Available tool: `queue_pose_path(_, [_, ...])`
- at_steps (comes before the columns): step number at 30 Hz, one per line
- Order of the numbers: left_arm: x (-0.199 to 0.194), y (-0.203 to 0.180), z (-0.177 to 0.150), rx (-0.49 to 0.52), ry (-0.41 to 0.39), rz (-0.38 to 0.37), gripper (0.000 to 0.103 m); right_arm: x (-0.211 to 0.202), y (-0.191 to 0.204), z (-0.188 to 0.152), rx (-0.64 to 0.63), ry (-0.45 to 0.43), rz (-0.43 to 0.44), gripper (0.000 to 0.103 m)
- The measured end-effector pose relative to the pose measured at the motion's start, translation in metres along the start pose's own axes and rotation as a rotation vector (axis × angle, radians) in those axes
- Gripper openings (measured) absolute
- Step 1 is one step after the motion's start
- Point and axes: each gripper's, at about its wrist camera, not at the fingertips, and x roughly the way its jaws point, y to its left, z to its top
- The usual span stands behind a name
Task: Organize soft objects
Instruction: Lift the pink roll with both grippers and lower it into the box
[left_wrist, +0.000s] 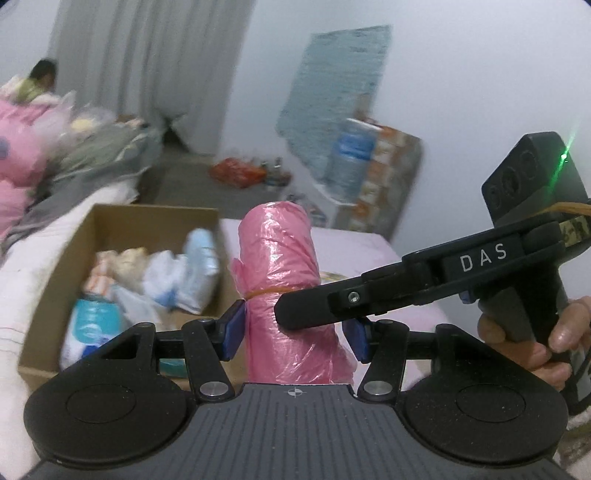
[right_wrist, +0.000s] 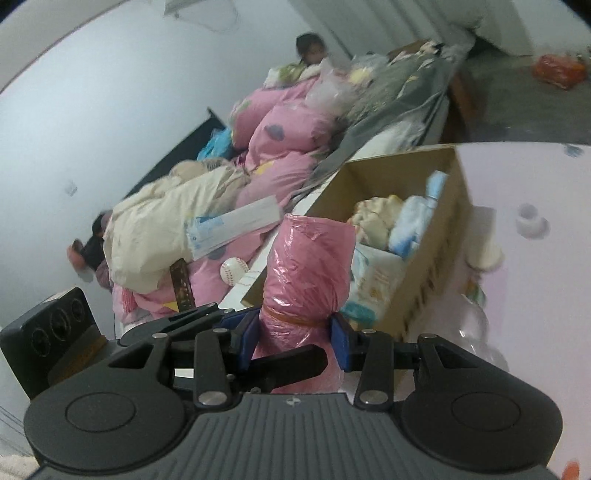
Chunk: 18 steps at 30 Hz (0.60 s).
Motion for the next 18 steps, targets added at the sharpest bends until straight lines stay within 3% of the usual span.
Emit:
queue_pose_path(6, [0.053,0.057,0.013,-0.156,0.110,0.013,0.055,0.069,-0.027,0.051,0.051,0.156,-0.048,0.049])
queue_pose_path(11, [0.086,0.084,0.013,-0.238,0.199,0.001,0.058,0.106,-0.041,0.062,0.031,0.226,-0.145,0.050])
queue_pose_path(14, [0.096,0.090,0.010,-0.254,0.242,0.009,0.064,0.114,-0.045,0.063,0.009,0.227,-0.182,0.054])
queue_pose_path(18, [0.096,0.091,0.009,-0.251,0.228,0.002,0.066,0.111,-0.051,0.064,0.012,0.214,-0.176,0.054])
